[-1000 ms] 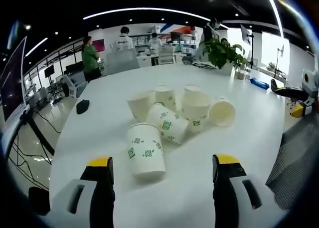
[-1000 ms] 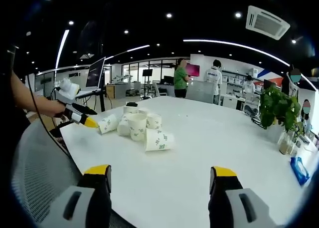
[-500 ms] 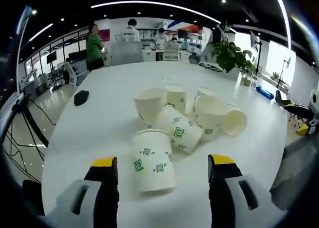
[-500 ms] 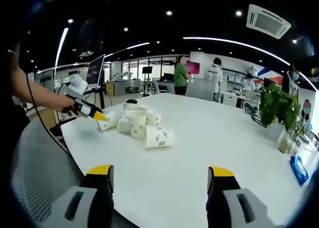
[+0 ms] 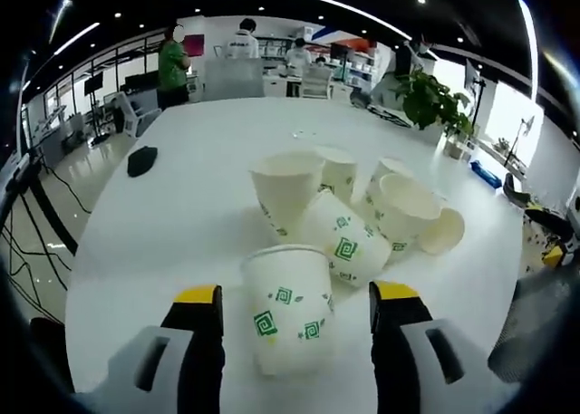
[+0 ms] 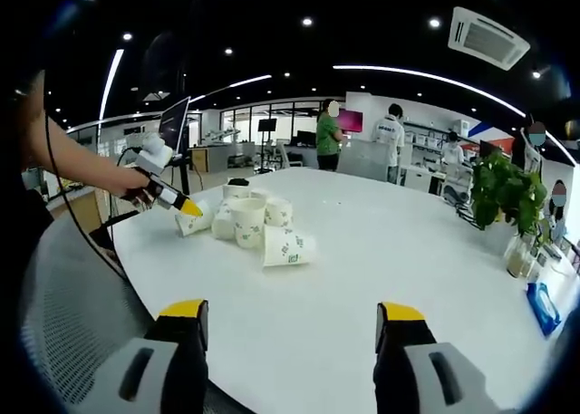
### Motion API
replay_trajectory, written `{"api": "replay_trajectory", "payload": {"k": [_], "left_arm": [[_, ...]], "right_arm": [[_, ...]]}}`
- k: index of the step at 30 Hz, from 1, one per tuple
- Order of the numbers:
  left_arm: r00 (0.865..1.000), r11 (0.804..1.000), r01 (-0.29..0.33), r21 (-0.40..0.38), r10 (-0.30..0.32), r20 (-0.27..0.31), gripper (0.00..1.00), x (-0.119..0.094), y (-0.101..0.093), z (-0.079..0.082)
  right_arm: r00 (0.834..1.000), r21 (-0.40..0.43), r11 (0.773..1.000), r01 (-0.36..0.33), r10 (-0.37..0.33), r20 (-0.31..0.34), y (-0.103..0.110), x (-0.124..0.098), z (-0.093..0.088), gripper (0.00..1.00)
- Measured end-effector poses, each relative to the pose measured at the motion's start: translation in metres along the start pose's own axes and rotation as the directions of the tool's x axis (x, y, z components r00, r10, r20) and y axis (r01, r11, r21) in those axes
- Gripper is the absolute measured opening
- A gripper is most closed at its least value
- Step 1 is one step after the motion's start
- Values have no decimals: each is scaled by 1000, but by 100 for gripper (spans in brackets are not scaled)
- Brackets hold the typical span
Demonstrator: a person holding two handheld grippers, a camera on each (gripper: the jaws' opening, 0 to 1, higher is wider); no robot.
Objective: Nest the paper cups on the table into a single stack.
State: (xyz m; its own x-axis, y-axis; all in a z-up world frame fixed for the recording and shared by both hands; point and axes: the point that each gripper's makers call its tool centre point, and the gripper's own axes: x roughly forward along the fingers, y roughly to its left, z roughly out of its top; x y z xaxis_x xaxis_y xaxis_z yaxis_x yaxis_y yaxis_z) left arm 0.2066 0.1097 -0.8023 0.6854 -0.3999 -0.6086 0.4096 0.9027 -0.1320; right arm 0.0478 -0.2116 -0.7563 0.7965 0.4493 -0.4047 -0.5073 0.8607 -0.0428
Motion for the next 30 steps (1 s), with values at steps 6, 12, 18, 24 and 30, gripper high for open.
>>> {"api": "replay_trajectory", "payload": {"k": [6, 12, 18, 24, 30], "left_arm": [[999, 1000, 3, -25, -4, -40, 63, 9, 7, 1], [995, 998, 18, -53, -23, -97, 59, 20, 11, 1], [988, 998, 40, -51, -47, -146, 59, 26, 5, 0], [984, 998, 43, -55, -52, -169, 51, 33, 7, 0], [983, 998, 28, -55, -38, -178, 44, 32, 9, -2]], "right_arm": [[1000, -4, 1000, 0, 0, -5, 0, 0, -1, 75], [1000, -5, 1000, 2, -2, -10, 0, 0, -2, 74], [1000, -6, 1000, 6, -6, -12, 0, 0, -2, 74], [1000, -9, 1000, 10, -10, -17, -1, 0, -3, 73], [1000, -10, 1000, 13, -13, -20, -2, 0, -3, 73]]}}
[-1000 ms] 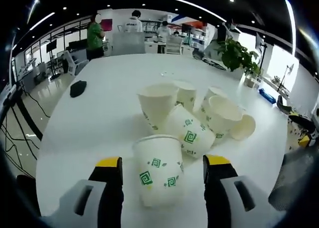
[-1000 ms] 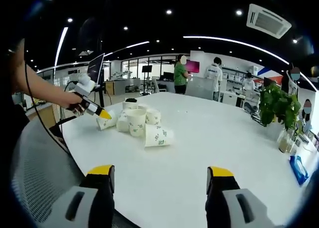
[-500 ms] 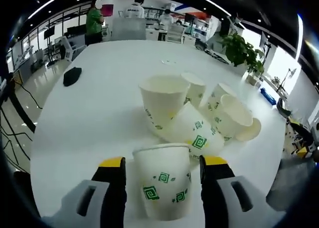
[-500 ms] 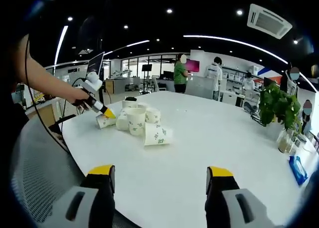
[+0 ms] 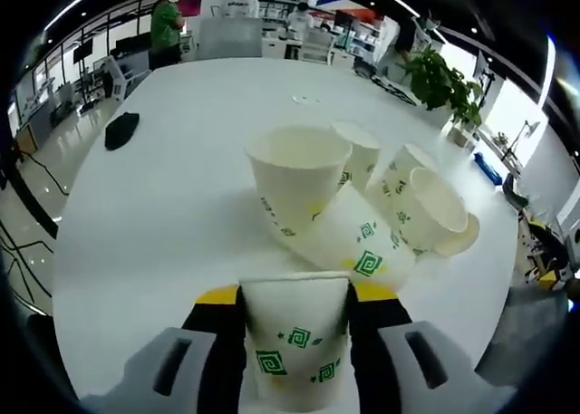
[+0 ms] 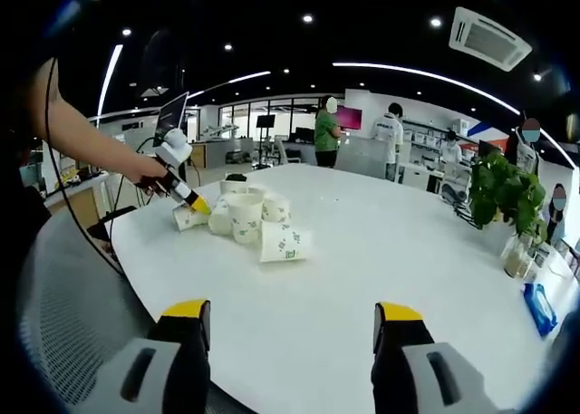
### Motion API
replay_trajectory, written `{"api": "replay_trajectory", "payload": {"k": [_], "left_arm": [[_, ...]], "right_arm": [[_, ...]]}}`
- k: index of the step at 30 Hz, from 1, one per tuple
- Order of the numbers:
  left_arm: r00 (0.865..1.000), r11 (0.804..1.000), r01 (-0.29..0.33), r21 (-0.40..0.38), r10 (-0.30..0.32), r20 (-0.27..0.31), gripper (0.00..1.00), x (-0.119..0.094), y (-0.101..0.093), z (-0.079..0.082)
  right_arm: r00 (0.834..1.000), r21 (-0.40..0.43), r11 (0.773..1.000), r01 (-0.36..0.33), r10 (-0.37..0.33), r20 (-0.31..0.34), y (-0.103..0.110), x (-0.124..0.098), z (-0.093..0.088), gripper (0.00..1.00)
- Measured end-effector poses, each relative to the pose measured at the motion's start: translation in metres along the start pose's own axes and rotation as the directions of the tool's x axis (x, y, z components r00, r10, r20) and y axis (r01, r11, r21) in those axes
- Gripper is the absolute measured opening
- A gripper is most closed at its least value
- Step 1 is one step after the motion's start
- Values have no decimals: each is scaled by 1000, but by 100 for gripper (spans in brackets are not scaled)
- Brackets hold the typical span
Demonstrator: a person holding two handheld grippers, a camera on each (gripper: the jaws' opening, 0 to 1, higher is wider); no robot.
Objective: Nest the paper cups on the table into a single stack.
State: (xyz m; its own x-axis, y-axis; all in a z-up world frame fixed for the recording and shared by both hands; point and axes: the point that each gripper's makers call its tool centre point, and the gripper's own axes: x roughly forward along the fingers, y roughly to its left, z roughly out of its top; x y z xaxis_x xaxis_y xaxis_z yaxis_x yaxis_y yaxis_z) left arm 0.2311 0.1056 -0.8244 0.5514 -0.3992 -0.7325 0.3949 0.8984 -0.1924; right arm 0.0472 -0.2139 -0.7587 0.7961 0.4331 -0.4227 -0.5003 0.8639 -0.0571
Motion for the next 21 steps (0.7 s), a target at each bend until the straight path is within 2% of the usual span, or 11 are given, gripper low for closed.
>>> {"api": "replay_trajectory", "payload": {"k": [12, 16, 21], "left_arm": [[999, 1000, -2, -8, 2, 36, 42, -20, 3, -8], [999, 1000, 8, -15, -7, 52, 42, -33, -2, -13], [996, 1000, 29, -12, -28, 88, 41, -49, -14, -12]], "right_arm": [[1000, -2, 1000, -5, 5, -2, 1, 0, -1, 72], [1000, -2, 1000, -11, 11, -5, 2, 0, -1, 72], [1000, -2, 1000, -14, 14, -10, 2, 0, -2, 71]]}}
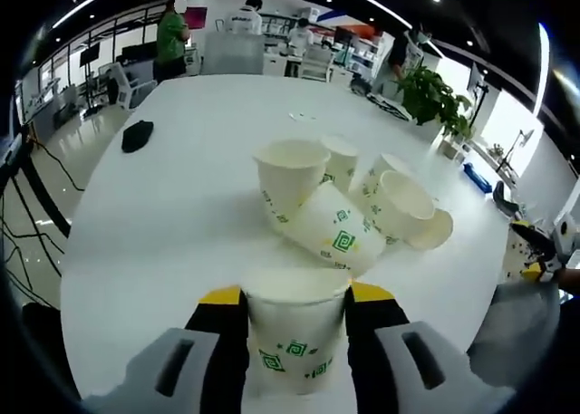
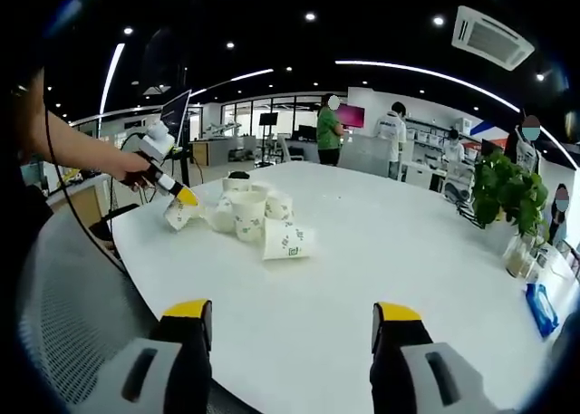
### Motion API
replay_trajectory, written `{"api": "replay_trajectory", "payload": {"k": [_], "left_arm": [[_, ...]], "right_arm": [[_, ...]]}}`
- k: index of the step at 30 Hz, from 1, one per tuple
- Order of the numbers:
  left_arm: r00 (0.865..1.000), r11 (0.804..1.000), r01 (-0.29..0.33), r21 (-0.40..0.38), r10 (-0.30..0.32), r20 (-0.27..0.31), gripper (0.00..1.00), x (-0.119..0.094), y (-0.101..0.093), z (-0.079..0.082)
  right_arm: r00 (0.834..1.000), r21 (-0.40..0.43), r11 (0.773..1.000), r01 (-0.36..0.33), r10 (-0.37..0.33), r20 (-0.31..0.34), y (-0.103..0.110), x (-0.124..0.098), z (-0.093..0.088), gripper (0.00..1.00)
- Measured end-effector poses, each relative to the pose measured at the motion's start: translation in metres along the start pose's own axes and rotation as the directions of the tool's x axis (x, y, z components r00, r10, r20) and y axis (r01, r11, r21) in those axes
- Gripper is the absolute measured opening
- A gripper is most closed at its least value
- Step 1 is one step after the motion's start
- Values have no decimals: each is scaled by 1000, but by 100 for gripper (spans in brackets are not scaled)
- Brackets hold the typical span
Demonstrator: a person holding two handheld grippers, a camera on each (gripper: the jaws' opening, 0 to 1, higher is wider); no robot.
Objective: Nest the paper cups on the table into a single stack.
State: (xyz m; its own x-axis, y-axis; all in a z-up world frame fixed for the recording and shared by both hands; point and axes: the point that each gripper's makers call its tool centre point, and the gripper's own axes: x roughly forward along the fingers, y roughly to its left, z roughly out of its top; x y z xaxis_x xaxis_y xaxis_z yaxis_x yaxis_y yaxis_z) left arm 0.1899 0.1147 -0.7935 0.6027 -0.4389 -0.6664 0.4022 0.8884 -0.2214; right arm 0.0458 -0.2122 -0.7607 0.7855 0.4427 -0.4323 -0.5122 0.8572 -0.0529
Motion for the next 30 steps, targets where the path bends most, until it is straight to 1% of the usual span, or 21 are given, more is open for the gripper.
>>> {"api": "replay_trajectory", "payload": {"k": [4, 6, 8, 9, 11, 13, 14, 16, 18, 19, 22, 25, 28, 30], "left_arm": [[999, 999, 41, 11, -41, 31, 41, -11, -18, 4], [997, 998, 60, 17, -61, 40, 41, -13, -24, 4], [993, 994, 100, 41, -102, 51, 41, -15, -39, 5], [992, 993, 109, 46, -112, 58, 41, -16, -44, 6], [983, 984, 162, 67, -167, 77, 41, -17, -61, 8], [974, 975, 202, 96, -210, 80, 41, -18, -80, 9], [968, 966, 224, 129, -235, 83, 41, -19, -96, 9], [968, 961, 230, 153, -243, 69, 41, -19, -111, 7], [964, 950, 246, 192, -261, 55, 41, -13, -112, 9], [963, 946, 252, 206, -267, 48, 41, -10, -121, 6], [959, 939, 264, 218, -280, 41, 41, -2, -132, 4], [957, 936, 269, 226, -285, 42, 41, 5, -136, 3], [955, 934, 273, 231, -292, 54, 41, 6, -153, 6], [952, 935, 275, 224, -297, 71, 41, 9, -151, 11]], "right_arm": [[1000, -1, 1000, -4, 4, -4, 0, 0, -1, 71], [1000, -1, 1000, -4, 4, -4, 0, 0, -1, 71], [1000, -1, 1000, -5, 5, -6, 1, 0, -1, 71], [1000, -2, 1000, -5, 5, -7, 1, 0, -1, 71], [1000, -2, 1000, -5, 5, -8, 1, 0, -1, 71], [1000, -1, 1000, -5, 5, -7, 1, 0, -2, 71], [1000, -1, 1000, -5, 5, -8, 0, 0, -2, 71], [1000, -2, 1000, -4, 4, -7, 0, 0, -2, 71], [1000, -1, 1000, -3, 3, -7, 0, 0, -2, 71], [1000, -1, 1000, 0, 0, -7, 0, 0, -2, 71], [1000, -1, 1000, 3, -3, -6, -1, 0, -2, 71], [1000, -3, 1000, 1, -1, -5, -1, 0, -2, 71], [1000, -3, 1000, 1, -1, -6, 0, 0, -2, 71], [1000, -3, 1000, 1, -1, -7, 0, 0, -2, 71]]}}
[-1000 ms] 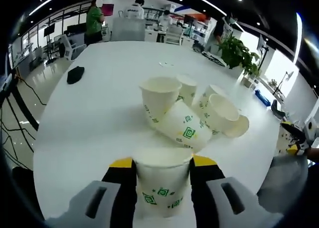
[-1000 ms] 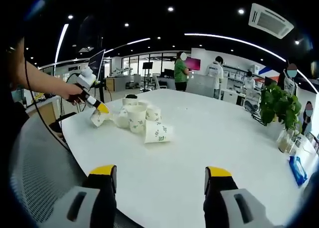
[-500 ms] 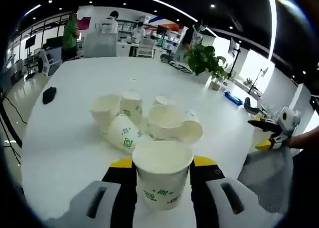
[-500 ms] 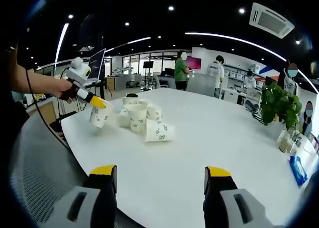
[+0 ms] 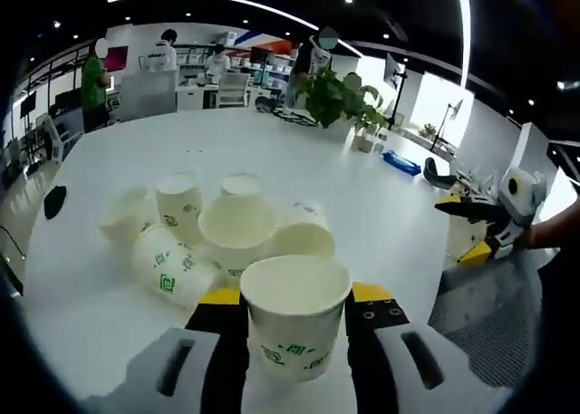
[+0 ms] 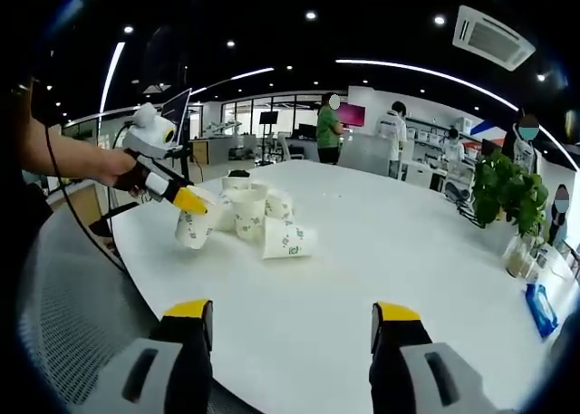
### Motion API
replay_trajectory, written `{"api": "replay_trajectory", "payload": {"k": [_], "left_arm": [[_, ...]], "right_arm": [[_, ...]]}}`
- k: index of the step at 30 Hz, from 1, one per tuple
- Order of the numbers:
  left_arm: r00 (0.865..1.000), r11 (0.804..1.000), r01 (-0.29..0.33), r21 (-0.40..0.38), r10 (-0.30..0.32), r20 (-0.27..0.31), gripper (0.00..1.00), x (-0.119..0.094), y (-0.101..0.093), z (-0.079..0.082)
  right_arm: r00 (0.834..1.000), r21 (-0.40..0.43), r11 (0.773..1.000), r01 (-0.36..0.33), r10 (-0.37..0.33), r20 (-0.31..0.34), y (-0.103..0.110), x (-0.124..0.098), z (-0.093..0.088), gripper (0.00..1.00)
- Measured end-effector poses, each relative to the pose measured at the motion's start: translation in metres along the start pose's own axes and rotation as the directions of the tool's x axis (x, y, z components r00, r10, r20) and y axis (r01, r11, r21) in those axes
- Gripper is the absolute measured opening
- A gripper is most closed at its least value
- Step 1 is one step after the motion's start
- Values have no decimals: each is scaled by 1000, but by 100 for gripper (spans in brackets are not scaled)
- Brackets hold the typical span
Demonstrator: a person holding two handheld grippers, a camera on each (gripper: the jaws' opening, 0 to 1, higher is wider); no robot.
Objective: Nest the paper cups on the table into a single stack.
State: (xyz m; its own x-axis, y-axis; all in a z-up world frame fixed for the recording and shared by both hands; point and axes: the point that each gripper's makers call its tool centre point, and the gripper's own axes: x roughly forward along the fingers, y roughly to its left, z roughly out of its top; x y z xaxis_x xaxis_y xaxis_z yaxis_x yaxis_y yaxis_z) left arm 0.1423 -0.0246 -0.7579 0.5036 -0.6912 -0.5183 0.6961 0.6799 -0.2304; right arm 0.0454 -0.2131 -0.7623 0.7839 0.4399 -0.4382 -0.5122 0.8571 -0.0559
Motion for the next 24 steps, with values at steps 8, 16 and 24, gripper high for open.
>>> {"api": "replay_trajectory", "payload": {"k": [8, 16, 24], "left_arm": [[999, 1000, -2, -28, 3, 35, 41, 14, 1, 2], [998, 999, 12, -33, -10, 62, 41, 31, -6, 8], [994, 1000, 16, -12, -15, 112, 41, 52, -8, 12]], "right_arm": [[1000, 0, 1000, 0, 0, 1, 0, 0, 0, 71], [1000, 2, 1000, 1, -1, 1, 0, 0, 0, 71], [1000, 3, 1000, 1, -1, -1, 0, 0, 0, 71]]}}
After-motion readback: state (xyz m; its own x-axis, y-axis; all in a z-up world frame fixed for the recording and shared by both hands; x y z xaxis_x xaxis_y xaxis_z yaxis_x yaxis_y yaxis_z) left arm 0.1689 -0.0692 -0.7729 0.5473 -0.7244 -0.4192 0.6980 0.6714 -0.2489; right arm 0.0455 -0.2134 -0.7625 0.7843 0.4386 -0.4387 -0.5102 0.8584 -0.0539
